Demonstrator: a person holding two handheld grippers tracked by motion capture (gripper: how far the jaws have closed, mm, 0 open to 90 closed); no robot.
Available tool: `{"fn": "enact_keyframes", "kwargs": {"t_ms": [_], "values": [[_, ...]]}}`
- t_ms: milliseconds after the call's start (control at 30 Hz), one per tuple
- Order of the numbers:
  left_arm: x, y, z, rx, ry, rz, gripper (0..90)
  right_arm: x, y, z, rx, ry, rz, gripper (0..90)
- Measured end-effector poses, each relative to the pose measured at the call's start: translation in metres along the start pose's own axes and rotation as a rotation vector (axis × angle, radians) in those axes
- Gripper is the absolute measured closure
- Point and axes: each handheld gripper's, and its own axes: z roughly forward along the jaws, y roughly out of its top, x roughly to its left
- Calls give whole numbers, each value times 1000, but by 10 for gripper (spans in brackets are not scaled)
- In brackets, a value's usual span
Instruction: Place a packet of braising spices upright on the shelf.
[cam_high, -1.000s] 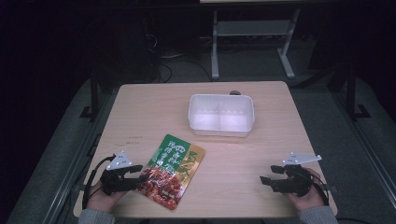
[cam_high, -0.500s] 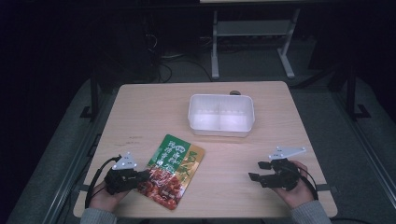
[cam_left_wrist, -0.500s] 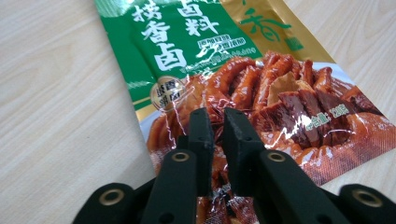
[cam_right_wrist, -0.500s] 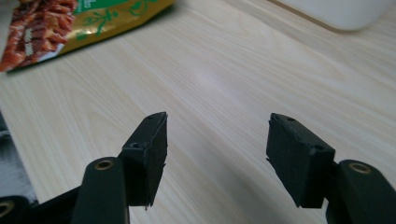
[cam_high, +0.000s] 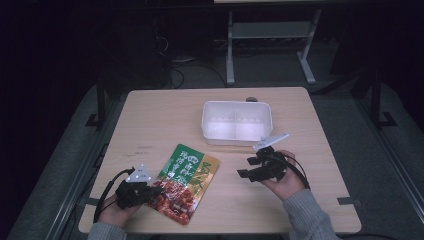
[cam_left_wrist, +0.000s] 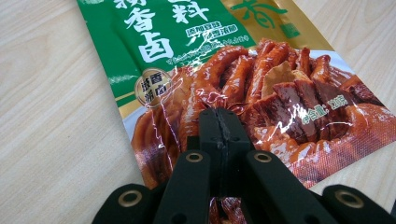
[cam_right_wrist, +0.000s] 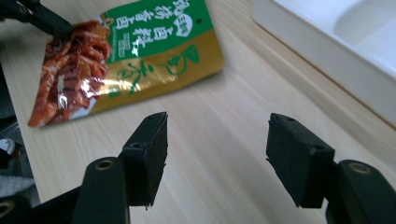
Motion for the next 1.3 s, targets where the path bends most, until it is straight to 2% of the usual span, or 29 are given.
{"fn": "enact_keyframes", "kwargs": {"t_ms": [33, 67, 167, 200, 300, 367, 400, 533, 633, 733, 933, 1300], "values": [[0, 0, 0, 0, 0, 0, 899, 0, 0, 0, 0, 0, 0, 381], [0, 0, 0, 1, -1, -1, 900, 1, 11, 7, 13, 16, 0, 381], [1, 0, 0, 8, -3, -1, 900, 3, 25, 17, 29, 40, -9, 381], [1, 0, 1, 10, -3, -1, 900, 3, 25, 17, 29, 40, -9, 381], [2, 0, 2, 17, -5, 0, 899, 7, 43, 31, 52, 55, -23, 381], [2, 0, 3, 20, -6, 3, 900, 9, 48, 35, 60, 55, -29, 381], [2, 0, 3, 21, -6, 3, 899, 10, 56, 43, 72, 60, -32, 381], [1, 0, 4, 31, -6, 2, 899, 12, 68, 63, 123, 55, -38, 381], [1, 0, 5, 34, -7, 4, 899, 10, 70, 70, 131, 59, -27, 380], [2, -1, 6, 34, -9, 4, 899, 6, 74, 85, 174, 42, -15, 381], [2, -1, 6, 40, -11, 6, 899, 0, 75, 103, 221, 42, 3, 381], [2, -1, 8, 46, -11, 10, 899, -7, 77, 120, 254, 52, 39, 406]]}}
